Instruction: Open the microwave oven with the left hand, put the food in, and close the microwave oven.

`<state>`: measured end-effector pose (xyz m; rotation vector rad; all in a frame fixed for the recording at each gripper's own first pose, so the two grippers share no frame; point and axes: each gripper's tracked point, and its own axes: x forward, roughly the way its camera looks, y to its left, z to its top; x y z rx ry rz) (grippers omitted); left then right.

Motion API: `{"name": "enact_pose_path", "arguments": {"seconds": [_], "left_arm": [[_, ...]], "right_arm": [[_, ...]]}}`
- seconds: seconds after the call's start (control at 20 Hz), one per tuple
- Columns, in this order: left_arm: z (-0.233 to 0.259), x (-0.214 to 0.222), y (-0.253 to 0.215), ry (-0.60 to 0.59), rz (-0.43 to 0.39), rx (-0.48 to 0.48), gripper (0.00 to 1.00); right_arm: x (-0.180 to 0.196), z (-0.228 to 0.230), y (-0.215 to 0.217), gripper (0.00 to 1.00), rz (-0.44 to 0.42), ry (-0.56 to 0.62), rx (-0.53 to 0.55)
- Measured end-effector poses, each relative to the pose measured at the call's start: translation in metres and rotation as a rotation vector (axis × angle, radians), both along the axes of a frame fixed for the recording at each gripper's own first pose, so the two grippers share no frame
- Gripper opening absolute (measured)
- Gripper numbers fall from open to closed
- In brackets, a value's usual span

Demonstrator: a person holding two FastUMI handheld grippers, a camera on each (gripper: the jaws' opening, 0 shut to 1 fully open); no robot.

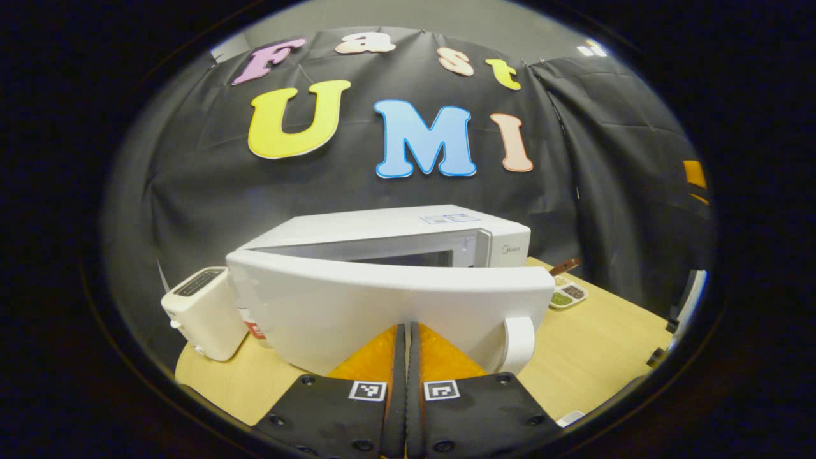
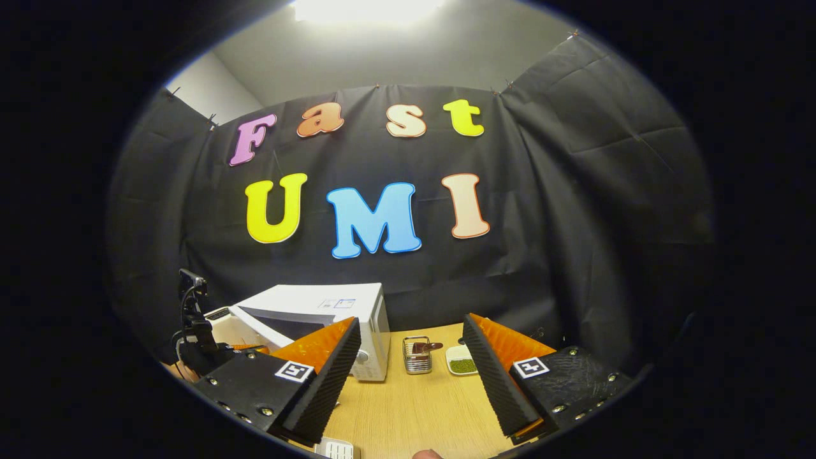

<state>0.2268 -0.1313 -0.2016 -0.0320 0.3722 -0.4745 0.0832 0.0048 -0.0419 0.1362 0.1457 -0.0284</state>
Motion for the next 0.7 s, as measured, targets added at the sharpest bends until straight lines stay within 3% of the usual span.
{"name": "enact_pose_path", "arguments": {"seconds": [0.3, 0.65, 0.7], "left_arm": [[-0.011, 0.030, -0.019, -0.003, -0.042, -0.008, 0.07], [-0.022, 0.061, -0.027, 0.006, -0.022, -0.029, 0.07], [-0.022, 0.065, -0.028, 0.006, -0.022, -0.029, 0.04]], "right_arm": [[0.007, -0.005, 0.000, 0.98, -0.053, 0.021, -0.022], [0.015, -0.014, 0.008, 0.98, -0.069, 0.051, -0.082], [0.017, -0.015, 0.010, 0.98, -0.067, 0.054, -0.086]]}}
